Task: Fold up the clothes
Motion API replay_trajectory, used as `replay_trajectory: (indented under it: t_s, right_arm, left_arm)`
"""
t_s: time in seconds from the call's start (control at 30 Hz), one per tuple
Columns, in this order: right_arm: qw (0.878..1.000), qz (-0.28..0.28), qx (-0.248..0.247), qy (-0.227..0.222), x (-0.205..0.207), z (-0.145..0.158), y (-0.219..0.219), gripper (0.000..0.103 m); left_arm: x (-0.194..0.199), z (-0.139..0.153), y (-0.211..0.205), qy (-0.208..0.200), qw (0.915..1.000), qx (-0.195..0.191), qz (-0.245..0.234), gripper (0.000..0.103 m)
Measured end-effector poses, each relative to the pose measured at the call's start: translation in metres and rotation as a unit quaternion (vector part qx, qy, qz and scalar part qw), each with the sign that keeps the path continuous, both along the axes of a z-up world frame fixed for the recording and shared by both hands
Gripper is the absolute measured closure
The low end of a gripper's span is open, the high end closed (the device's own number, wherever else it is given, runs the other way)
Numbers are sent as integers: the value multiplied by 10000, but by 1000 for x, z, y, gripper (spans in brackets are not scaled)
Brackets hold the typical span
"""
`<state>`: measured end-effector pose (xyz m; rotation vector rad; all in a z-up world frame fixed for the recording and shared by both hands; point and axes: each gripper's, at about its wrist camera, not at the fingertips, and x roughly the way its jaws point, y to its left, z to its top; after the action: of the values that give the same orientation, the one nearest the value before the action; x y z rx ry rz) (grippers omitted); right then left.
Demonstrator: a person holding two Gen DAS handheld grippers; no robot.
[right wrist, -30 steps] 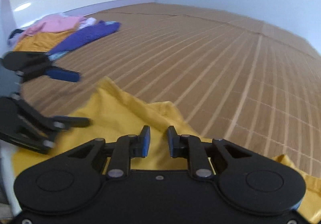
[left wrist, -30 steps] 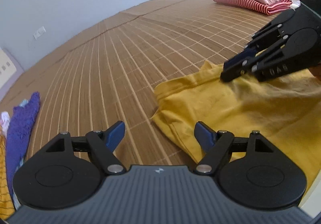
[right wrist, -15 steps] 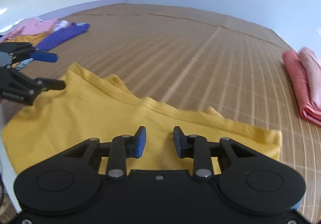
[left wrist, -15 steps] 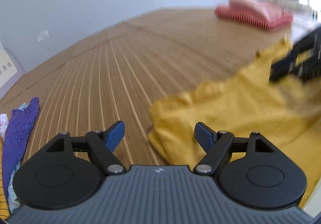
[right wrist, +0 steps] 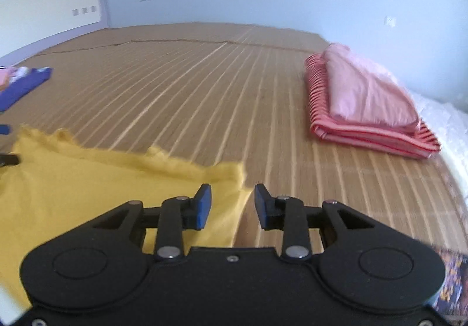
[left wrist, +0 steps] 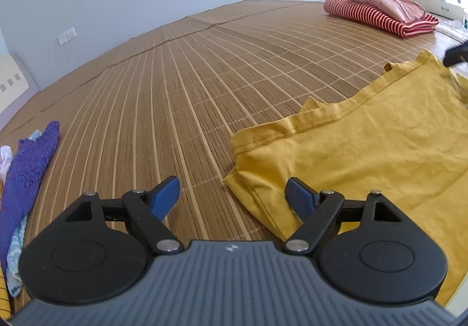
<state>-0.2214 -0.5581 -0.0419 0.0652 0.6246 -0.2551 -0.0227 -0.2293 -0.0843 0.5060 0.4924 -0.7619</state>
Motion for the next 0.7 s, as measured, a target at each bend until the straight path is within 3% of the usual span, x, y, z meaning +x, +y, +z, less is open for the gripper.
replay_trajectory:
  t_s: [0.2,0.37,0.43,0.53,0.63,0.7]
  right_arm:
    - [9976,505,437,172,7,-15,15,71]
    - [9997,154,113,179,7,-17,6,82]
    - [9994,58,-257,243,5,-13,12,71]
    - [9967,182,-754,256,-2,-3,30,66]
    - [9956,845,-400,-13,-8,11,57,63]
    - [9882,1525,-37,-157,-8,17,82,59]
  left_arm:
    - [-1,-1,1,-17,10000,0,-15,19]
    - [-1,8,10,147,9999,15,35,19]
    - [-4,16,19,104,9997,-4,228,19]
    - [-13,29,36,-18,9982,-105,598,19]
    - [-21,40,55,63,9962,-271,821,19]
    - [-27,47,66,75,9951,-353,924,19]
